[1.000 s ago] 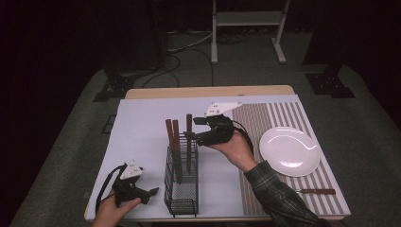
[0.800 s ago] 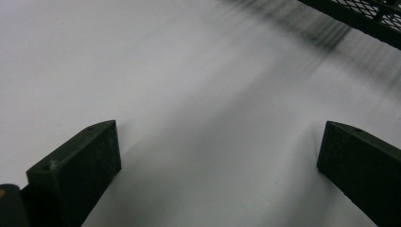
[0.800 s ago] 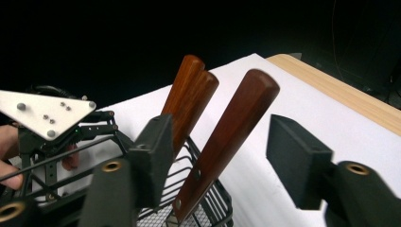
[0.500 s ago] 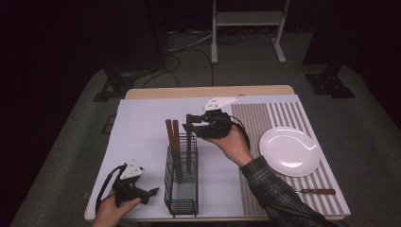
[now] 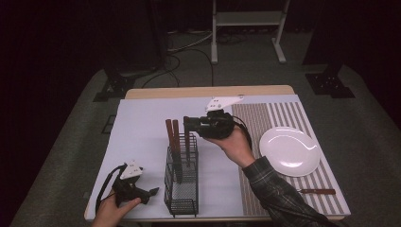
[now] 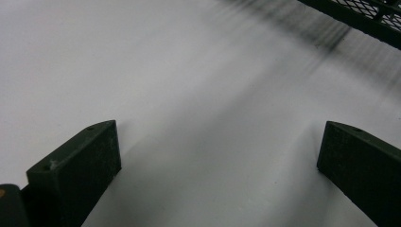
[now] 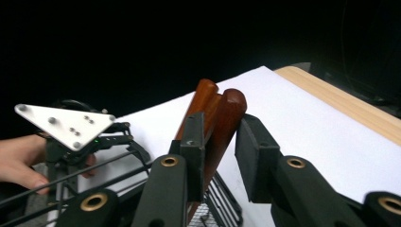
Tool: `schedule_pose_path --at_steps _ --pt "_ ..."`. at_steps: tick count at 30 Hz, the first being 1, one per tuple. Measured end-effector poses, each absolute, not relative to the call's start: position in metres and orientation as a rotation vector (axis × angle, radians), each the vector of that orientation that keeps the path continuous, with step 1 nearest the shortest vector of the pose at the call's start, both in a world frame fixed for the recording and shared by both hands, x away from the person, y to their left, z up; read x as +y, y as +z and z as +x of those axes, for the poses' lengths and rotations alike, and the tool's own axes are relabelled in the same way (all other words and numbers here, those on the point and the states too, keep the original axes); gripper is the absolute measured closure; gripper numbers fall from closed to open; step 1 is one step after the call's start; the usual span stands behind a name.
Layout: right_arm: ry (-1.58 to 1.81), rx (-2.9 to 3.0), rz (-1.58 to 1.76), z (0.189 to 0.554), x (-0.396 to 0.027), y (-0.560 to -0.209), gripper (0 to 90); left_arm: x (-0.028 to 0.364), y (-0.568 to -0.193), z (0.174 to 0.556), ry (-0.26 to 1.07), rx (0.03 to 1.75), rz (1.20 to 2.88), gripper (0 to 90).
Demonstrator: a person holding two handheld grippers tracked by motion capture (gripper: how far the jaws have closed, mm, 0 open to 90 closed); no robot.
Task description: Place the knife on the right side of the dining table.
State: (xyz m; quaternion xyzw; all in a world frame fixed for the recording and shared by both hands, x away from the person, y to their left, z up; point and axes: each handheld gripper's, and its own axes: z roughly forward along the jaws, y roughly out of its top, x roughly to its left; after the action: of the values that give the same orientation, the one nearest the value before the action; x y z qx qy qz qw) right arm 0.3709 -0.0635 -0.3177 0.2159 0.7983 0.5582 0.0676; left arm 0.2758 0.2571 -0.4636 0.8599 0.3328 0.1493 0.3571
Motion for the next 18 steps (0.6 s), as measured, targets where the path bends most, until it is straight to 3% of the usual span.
schedule_pose_path --at_steps 18 --pt "1.779 2.377 0.620 0.363 -0.068 -0.308 79.6 0.257 -0.464 0.276 0.386 0.859 2.220 0.0"
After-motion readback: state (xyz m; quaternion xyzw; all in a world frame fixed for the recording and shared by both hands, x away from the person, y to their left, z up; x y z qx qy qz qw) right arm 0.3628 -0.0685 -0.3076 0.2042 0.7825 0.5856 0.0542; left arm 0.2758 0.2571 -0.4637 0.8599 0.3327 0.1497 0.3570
